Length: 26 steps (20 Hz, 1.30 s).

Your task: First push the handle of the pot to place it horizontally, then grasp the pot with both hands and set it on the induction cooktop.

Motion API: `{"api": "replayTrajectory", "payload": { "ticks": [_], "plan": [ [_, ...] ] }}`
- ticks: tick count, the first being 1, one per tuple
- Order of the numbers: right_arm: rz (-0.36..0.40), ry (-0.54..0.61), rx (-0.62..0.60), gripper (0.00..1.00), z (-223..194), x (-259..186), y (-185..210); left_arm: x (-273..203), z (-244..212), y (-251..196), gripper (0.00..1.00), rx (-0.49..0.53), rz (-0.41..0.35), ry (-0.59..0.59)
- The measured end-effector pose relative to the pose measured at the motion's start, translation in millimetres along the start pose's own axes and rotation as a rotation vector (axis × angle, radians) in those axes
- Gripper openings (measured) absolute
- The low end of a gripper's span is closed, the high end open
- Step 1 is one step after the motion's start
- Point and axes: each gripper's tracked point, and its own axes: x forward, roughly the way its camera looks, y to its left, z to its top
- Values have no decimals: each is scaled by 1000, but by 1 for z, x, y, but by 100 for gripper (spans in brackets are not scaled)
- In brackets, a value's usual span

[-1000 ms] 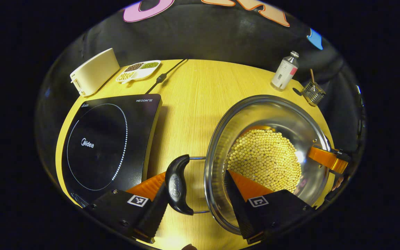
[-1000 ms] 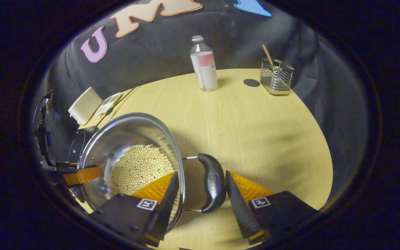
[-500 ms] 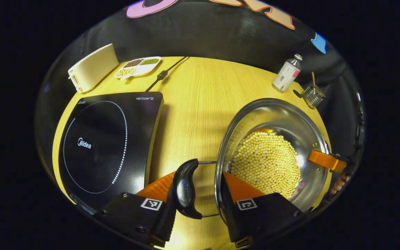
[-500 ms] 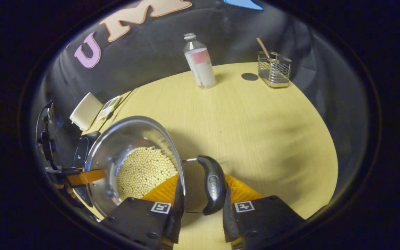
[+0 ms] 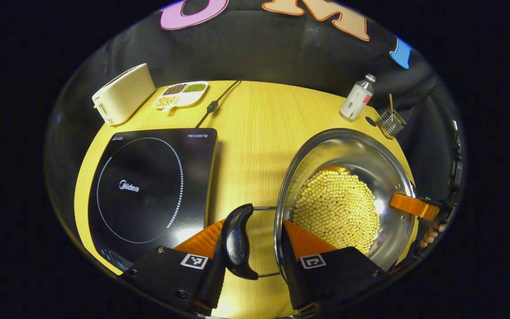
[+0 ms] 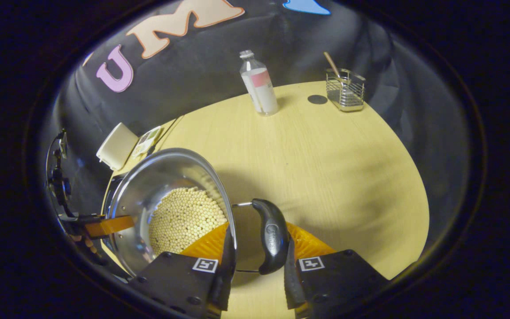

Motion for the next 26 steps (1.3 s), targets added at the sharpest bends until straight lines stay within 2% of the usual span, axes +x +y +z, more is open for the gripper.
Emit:
{"api": "replayTrajectory", "payload": {
  "ticks": [1, 3, 4, 6, 7, 11, 14, 16, 17, 18, 19, 22, 23, 24, 26],
  "plan": [
    [4, -3, 0, 46, 0, -4, 5, -6, 2, 5, 61, 5, 3, -7],
    [12, -10, 3, 46, -2, -12, 17, -17, 4, 14, 58, 12, 7, -13],
    [15, -14, 4, 51, -3, -14, 24, -22, 6, 19, 60, 18, 7, -19],
    [16, -19, 0, 51, -4, -20, 38, -30, 9, 31, 60, 19, 6, -28],
    [13, -20, 2, 46, -4, -23, 45, -35, 7, 37, 60, 15, 2, -27],
    [-13, -40, 16, 45, -8, -29, 81, -43, 15, 70, 60, 32, -31, -32],
    [-38, -43, 30, 45, -19, -29, 123, -47, 23, 109, 63, 54, -61, -30],
    [-61, -45, 34, 45, -26, -30, 154, -49, 25, 140, 60, 56, -75, -17],
    [-68, -49, 33, 51, -28, -28, 170, -49, 29, 154, 60, 63, -85, -23],
    [-74, -53, 38, 45, -30, -26, 186, -48, 32, 169, 63, 70, -93, -25],
    [-82, -59, 41, 51, -32, -23, 201, -47, 32, 183, 60, 74, -99, -26],
    [-107, -48, 58, 51, -45, -12, 244, -45, 36, 228, 60, 89, -102, -12],
    [-111, -47, 54, 45, -48, -10, 253, -46, 36, 240, 60, 91, -107, -7],
    [-111, -49, 54, 51, -50, -9, 266, -46, 40, 250, 60, 96, -116, -23],
    [-122, -40, 61, 51, -55, -4, 287, -43, 42, 268, 60, 107, -120, -23]
  ]
}}
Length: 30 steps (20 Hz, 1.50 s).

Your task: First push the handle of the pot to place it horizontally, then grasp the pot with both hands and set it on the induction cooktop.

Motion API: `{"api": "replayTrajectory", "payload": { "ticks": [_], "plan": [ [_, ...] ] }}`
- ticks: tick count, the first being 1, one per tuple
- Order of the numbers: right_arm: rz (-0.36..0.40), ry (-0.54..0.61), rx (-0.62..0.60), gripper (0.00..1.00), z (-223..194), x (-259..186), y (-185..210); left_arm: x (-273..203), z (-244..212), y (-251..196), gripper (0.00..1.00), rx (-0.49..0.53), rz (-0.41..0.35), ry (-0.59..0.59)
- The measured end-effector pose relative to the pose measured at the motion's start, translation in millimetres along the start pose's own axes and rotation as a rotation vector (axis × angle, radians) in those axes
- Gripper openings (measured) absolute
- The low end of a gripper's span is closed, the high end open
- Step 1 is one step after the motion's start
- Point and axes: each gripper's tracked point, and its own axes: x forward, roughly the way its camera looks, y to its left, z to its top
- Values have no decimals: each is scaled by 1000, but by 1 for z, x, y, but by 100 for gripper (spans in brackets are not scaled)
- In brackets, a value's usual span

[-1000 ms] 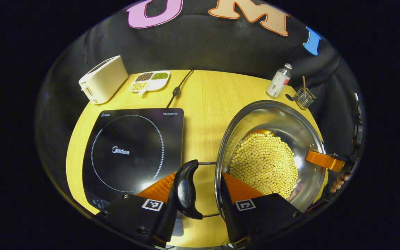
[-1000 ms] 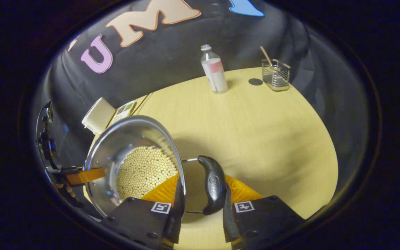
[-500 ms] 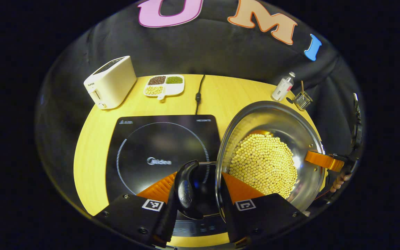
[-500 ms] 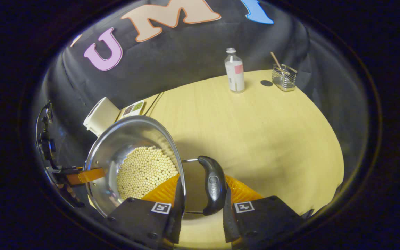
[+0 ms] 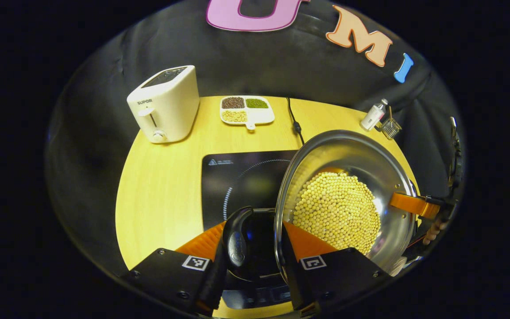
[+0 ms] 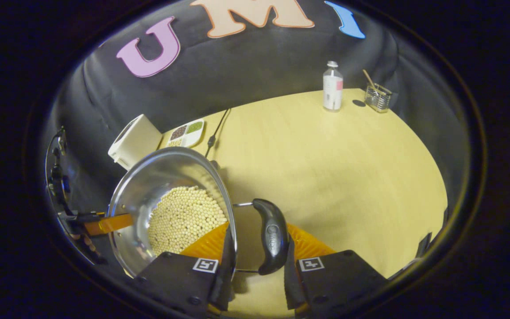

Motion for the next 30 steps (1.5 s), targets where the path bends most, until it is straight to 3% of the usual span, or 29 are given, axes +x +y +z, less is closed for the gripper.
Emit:
{"api": "replayTrajectory", "payload": {
  "ticks": [8, 12, 19, 20, 25, 27, 28, 29, 30],
  "plan": [
    [-20, 24, -11, 51, -8, 17, 45, 8, -2, 44, 60, -15, -6, -9],
    [-33, 33, -24, 51, -10, 23, 51, 16, -2, 50, 60, -27, -29, -19],
    [-19, 41, -3, 51, -6, 34, 53, 23, 12, 58, 62, 26, 0, -56],
    [-16, 40, -3, 46, -5, 35, 53, 25, 15, 58, 62, 29, -1, -65],
    [-2, 34, 1, 46, -1, 34, 52, 27, 18, 58, 62, 26, 3, -86],
    [-9, 27, -8, 46, 1, 33, 47, 28, 16, 58, 68, 36, 10, -82],
    [-19, 27, -17, 57, -2, 34, 48, 29, 13, 58, 70, 34, 17, -70],
    [-22, 33, -31, 52, -6, 36, 47, 29, 8, 58, 72, 29, 29, -54],
    [-27, 28, -30, 55, -5, 34, 48, 29, 8, 60, 73, 25, 45, -53]
  ]
}}
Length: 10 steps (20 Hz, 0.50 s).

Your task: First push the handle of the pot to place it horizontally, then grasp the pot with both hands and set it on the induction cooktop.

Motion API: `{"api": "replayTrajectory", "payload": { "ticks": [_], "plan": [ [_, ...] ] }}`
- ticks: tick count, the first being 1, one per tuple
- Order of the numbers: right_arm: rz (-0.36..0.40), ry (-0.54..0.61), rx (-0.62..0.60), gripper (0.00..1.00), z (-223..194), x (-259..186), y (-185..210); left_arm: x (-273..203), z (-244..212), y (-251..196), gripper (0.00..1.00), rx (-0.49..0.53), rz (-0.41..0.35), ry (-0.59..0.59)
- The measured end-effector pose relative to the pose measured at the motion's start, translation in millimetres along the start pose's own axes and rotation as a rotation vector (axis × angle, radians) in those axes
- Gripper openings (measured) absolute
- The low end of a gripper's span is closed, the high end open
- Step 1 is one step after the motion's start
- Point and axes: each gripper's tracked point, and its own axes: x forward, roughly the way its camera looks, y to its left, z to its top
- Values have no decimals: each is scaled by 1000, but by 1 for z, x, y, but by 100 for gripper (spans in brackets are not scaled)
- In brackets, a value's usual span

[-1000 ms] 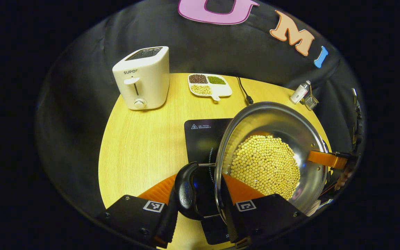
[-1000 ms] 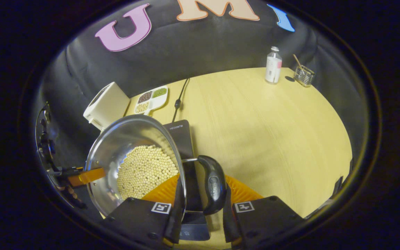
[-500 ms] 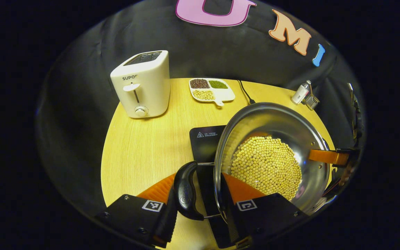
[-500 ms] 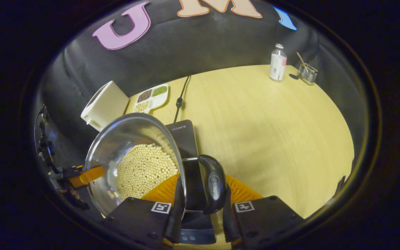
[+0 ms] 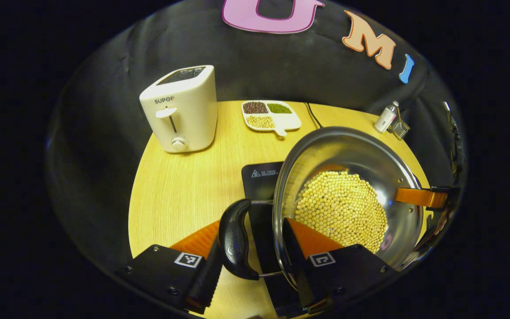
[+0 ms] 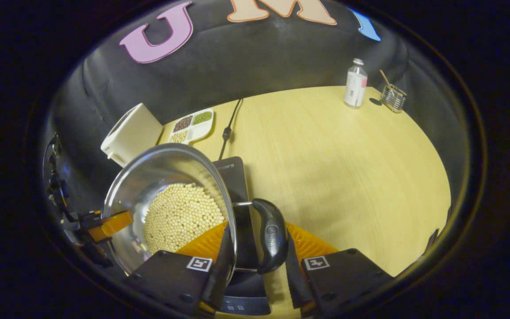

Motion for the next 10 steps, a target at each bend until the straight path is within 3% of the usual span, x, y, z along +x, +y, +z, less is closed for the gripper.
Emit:
{"api": "replayTrajectory", "payload": {
  "ticks": [2, 3, 4, 6, 10],
  "plan": [
    [4, -10, 0, 60, 3, -2, 1, -1, 4, 9, 84, 9, 52, -25],
    [1, -13, -2, 59, 5, -3, -1, -4, 5, 9, 98, 17, 63, -32],
    [1, -11, -2, 60, 6, -4, -2, -5, 4, 8, 100, 23, 67, -31],
    [8, -10, 5, 75, 8, -9, -4, -8, 3, 7, 100, 35, 73, -22],
    [28, -34, 21, 82, 15, -19, -6, -23, 20, 10, 99, 74, 121, -76]
  ]
}}
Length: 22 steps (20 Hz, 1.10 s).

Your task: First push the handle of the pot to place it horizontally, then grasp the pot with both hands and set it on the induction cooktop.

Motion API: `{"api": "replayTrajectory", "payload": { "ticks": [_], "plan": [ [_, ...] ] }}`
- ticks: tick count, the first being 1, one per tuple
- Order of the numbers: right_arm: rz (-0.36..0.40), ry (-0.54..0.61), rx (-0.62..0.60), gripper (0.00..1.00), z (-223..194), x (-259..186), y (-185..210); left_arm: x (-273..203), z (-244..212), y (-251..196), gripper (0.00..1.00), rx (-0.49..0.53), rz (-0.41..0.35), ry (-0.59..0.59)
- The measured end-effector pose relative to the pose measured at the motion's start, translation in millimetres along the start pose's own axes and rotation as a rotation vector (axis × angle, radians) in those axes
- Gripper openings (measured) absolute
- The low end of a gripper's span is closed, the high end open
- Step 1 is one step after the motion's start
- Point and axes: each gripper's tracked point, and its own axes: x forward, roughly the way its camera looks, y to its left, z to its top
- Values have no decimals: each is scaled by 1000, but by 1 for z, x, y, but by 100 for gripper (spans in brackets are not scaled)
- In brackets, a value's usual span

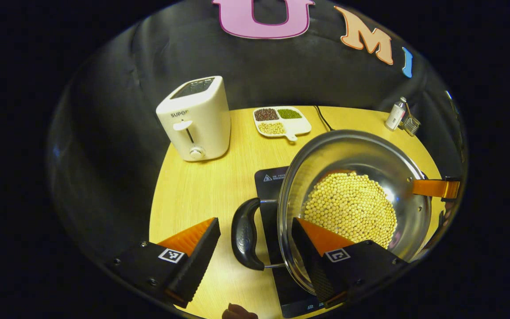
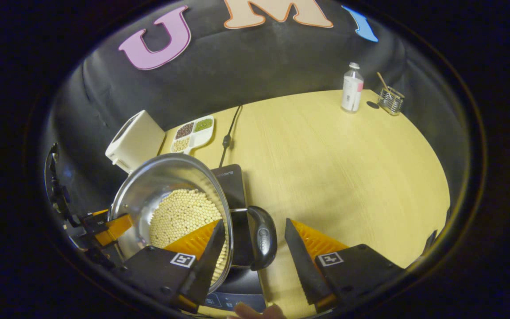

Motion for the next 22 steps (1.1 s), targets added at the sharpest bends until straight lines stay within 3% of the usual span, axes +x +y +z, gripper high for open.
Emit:
{"api": "replayTrajectory", "payload": {
  "ticks": [6, 10, 12, 15, 18, 22],
  "plan": [
    [40, -57, 11, 82, 18, -25, -20, -40, 20, 2, 96, -2, 102, -88],
    [14, -151, -40, 94, 37, -51, -72, -81, 25, -17, 99, -54, 159, -139],
    [49, -176, -44, 92, 42, -71, -93, -110, 24, -31, 98, -73, 207, -157],
    [86, -223, -91, 92, 47, -105, -143, -155, 26, -77, 98, -122, 247, -234],
    [109, -305, -126, 92, 56, -142, -185, -193, 18, -148, 98, -189, 223, -281],
    [127, -422, -190, 95, 76, -201, -214, -245, 17, -214, 98, -145, 204, -358]
  ]
}}
